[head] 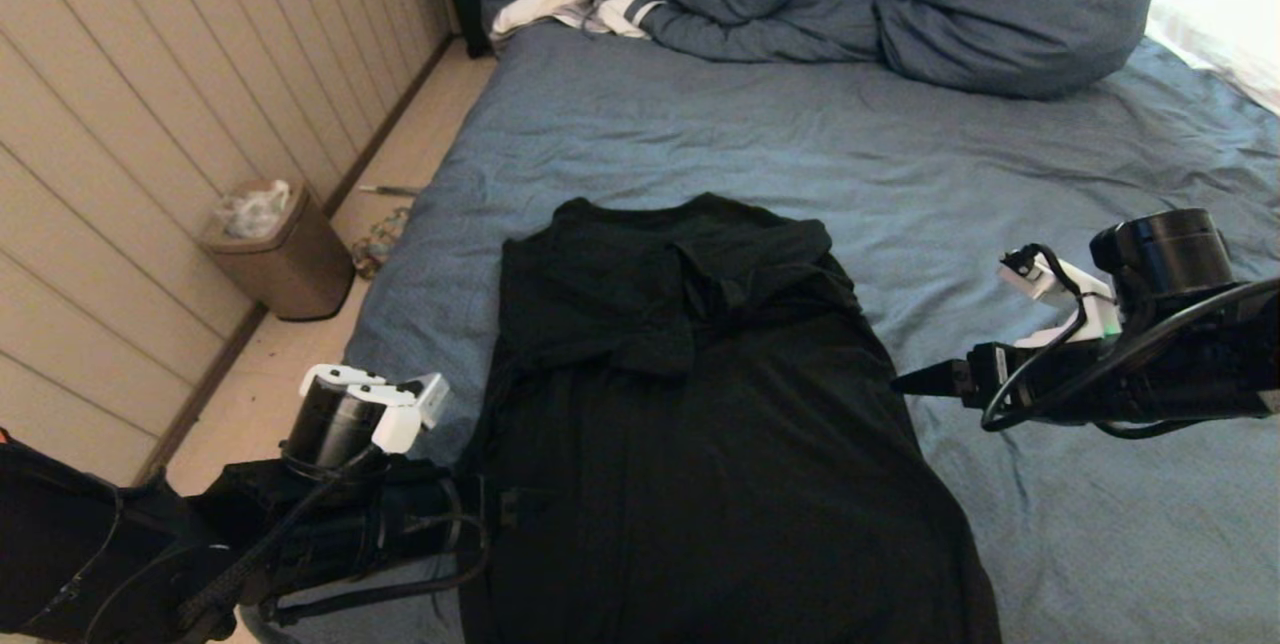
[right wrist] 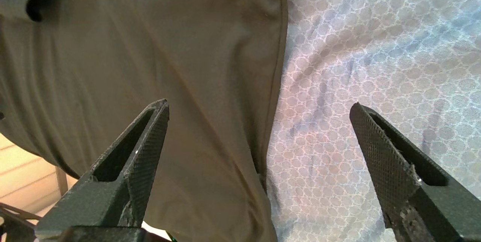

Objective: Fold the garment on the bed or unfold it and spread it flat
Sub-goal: Fold the black T-shirt

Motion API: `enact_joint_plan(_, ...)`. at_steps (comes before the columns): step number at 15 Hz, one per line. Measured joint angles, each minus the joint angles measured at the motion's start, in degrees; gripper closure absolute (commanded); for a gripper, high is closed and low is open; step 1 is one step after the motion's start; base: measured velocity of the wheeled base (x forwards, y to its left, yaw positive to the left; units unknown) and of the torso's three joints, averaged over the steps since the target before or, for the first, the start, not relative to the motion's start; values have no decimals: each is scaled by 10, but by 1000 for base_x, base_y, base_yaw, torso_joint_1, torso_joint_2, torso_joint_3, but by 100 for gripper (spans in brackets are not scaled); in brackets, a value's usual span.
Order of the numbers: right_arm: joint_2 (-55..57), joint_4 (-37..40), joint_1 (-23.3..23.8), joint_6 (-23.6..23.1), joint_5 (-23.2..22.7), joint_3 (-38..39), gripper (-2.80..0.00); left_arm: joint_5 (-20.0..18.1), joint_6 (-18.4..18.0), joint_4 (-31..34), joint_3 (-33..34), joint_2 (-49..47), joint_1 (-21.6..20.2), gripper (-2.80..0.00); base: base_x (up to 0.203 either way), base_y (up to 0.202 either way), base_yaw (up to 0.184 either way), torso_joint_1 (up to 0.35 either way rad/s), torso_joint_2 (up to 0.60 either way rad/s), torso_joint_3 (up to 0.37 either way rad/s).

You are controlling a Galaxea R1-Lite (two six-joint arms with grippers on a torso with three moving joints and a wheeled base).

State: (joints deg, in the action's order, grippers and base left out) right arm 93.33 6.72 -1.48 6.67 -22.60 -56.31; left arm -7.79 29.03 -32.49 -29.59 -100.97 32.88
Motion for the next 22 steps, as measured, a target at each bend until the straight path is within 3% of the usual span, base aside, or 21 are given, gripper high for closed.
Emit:
enact_joint_plan(2,1,-2,1,-3,0,-2,-280,-1,0,2,-16,-13,7,-280,0,0,0,0,0,0)
enact_joint_plan(3,2,-2,1,-7,0,-2,-280,-1,1,2,-21,-20,9,0,0,0,0,0,0,0)
enact_joint_plan(8,3,-2,3,-9,0,1,-280,30,4,-5,-27,-39,12,0,0,0,0,0,0,0)
enact_joint_plan(22,-6,-2,4,-8,-1,9,-280,29,4,11,-22,35,12,0,0,0,0,0,0,0)
